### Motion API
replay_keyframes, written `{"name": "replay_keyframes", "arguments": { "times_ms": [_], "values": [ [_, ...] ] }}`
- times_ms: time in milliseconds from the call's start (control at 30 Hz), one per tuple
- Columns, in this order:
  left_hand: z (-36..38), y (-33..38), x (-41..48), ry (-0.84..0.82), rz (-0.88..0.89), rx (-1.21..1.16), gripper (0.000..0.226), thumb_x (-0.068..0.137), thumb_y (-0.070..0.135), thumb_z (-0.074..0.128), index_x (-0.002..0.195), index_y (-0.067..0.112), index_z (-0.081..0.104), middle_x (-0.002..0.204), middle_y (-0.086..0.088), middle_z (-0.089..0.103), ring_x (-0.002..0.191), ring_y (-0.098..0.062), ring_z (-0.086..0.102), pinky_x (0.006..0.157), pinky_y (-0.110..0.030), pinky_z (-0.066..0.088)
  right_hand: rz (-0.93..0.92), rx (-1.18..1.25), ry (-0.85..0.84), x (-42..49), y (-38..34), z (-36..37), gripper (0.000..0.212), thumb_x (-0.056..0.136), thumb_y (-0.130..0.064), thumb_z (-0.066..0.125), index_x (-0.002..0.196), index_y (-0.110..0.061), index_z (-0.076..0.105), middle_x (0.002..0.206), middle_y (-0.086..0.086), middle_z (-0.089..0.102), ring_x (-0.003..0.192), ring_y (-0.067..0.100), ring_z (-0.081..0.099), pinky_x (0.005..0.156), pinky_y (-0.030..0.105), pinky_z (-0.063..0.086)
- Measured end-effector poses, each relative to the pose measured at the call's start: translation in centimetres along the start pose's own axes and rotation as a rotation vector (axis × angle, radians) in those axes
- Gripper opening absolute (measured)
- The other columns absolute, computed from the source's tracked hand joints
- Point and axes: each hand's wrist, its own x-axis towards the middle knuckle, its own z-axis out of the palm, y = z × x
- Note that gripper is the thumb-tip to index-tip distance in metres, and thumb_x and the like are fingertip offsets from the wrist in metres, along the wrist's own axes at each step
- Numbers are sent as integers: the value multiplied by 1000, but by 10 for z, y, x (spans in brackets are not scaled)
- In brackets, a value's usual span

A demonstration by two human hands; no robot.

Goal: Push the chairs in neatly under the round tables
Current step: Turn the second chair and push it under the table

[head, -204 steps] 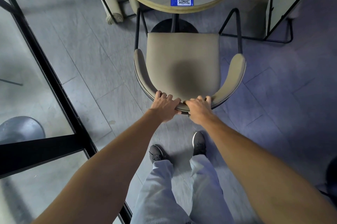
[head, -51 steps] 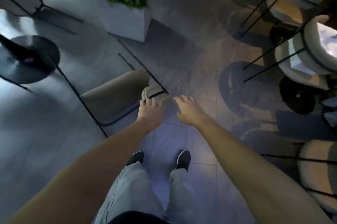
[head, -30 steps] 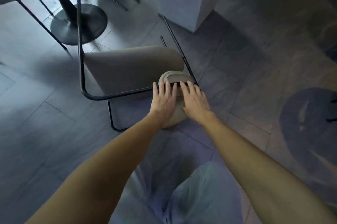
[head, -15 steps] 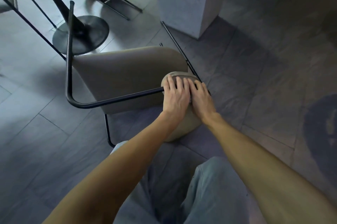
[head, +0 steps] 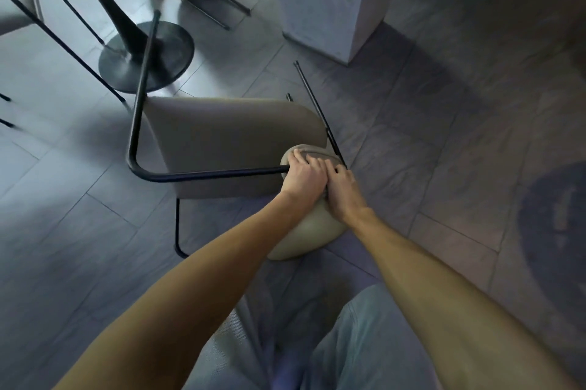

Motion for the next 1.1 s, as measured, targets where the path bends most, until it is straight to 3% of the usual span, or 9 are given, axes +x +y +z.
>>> {"name": "replay_keyframes", "arguments": {
  "times_ms": [167,367,533,767,900,1100],
  "values": [
    [-14,-38,-35,-99,81,-39,39,104,10,35,139,-6,36,140,-30,46,133,-57,38,111,-59,34,33,-63,-119,-34,-51,-22,65,78,-7,68,132,-19,34,124,18,50,115,39,49,81,46,51],
    [-74,-90,-64,-218,141,-127,54,92,19,62,139,2,40,138,-18,50,132,-45,45,112,-51,35,9,-98,-181,-52,-101,-85,59,77,-14,69,126,-16,36,119,22,56,106,42,58,85,46,51],
    [-118,-122,-82,-175,205,-273,46,83,40,64,119,14,55,120,-6,64,110,-28,62,94,-42,50,-26,-137,-261,-68,-134,-147,54,81,-15,66,128,-11,39,116,22,60,103,42,63,81,43,50],
    [-176,-163,-101,-252,299,-419,39,71,21,68,109,17,62,106,-1,68,96,-24,68,73,-36,57,19,-137,-444,-80,-176,-218,65,75,-16,70,130,-5,37,120,22,62,109,43,60,88,44,47],
    [-185,-185,-96,-282,306,-518,39,70,22,68,107,16,59,106,-2,65,96,-27,67,77,-39,56,29,-182,-512,-69,-195,-246,59,79,-15,69,128,-6,39,119,21,60,109,42,59,73,40,41],
    [-183,-207,-70,-238,284,-554,44,70,26,65,113,17,56,109,-3,63,101,-30,63,89,-43,50,55,-198,-524,-33,-208,-262,54,81,-14,67,127,-7,40,117,18,60,105,39,61,75,42,47]
  ]
}}
